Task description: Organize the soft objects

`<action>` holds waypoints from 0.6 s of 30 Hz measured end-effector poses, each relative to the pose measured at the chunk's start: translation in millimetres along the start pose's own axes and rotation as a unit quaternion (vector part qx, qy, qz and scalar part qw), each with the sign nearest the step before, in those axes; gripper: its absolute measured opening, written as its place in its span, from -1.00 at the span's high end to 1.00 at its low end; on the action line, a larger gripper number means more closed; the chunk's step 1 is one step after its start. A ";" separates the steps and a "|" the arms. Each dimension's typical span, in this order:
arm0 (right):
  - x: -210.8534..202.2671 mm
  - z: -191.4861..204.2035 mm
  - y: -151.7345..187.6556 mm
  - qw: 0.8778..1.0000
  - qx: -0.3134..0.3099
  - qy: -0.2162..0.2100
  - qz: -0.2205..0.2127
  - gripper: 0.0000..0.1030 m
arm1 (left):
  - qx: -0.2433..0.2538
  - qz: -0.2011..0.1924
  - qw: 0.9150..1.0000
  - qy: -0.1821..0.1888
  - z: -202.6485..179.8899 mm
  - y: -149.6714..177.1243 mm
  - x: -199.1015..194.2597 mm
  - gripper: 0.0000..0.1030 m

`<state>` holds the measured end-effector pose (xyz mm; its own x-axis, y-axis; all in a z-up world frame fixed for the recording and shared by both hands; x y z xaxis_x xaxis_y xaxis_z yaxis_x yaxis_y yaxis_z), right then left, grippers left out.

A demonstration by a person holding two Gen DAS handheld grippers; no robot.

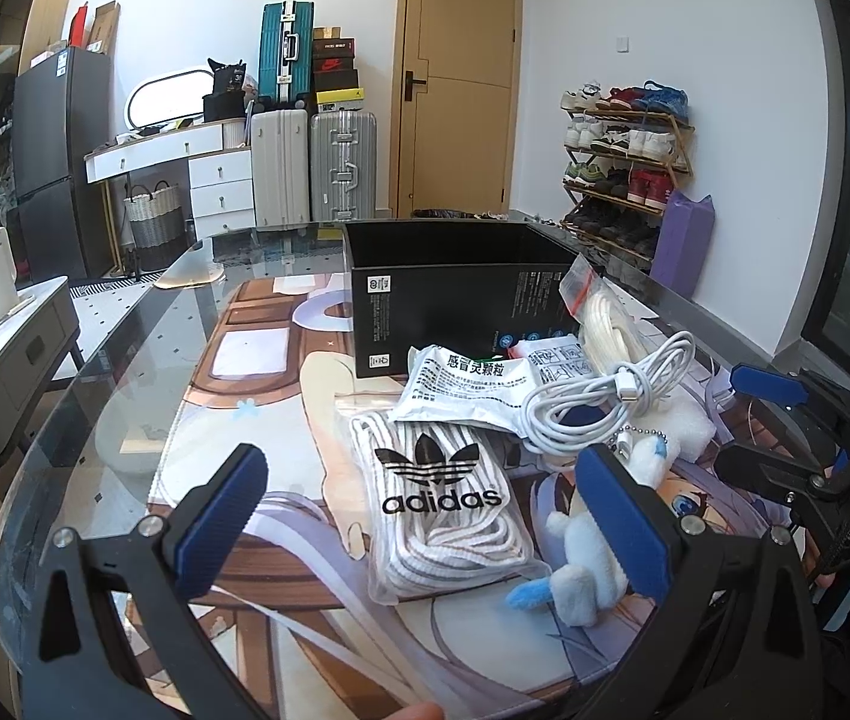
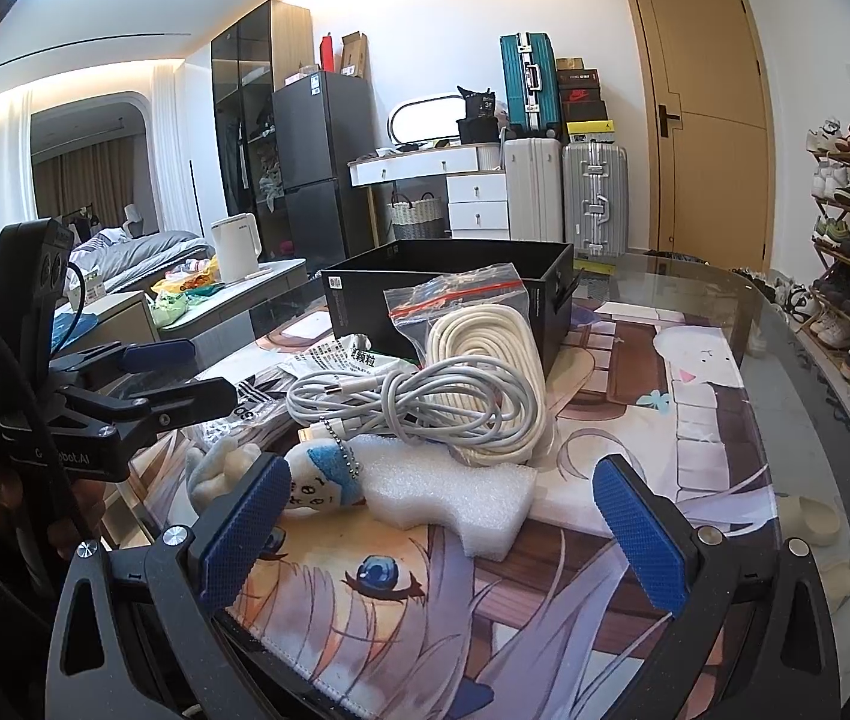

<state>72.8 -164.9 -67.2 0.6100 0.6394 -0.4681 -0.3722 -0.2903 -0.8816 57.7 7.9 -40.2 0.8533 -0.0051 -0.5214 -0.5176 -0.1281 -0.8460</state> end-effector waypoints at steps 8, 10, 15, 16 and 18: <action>0.7 -2.7 4.4 1.000 0.002 0.004 0.004 -0.99 | -0.002 0.001 1.000 0.002 0.8 0.3 0.6 -1.00; 0.6 -3.6 4.3 1.000 0.001 0.005 0.005 -0.99 | -0.003 0.002 1.000 0.004 0.9 0.3 0.7 -1.00; 1.1 -6.2 4.3 1.000 0.003 0.009 0.007 -0.99 | -0.003 0.002 1.000 0.005 0.8 0.8 1.6 -1.00; 1.3 -6.7 3.8 1.000 0.003 0.010 0.008 -0.99 | -0.003 0.002 1.000 0.005 0.8 0.9 1.6 -1.00; 1.2 -8.1 4.3 1.000 0.004 0.011 0.008 -0.99 | -0.002 0.003 1.000 0.005 0.5 1.3 2.4 -1.00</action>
<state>77.5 -171.2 -72.1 0.6185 0.6191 -0.4839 -0.3880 -0.2949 -0.8732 59.1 8.2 -42.6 0.8508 -0.0165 -0.5253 -0.5227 -0.1311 -0.8424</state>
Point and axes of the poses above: each gripper's, at about its wrist camera, not at the fingertips, and x roughly the way its jaws point, z to its left, y to its underside, the point moved 7 cm from there along x, roughly the way its jaws point, and after that the axes turned 3 degrees about -x, right-handed, at the moved point
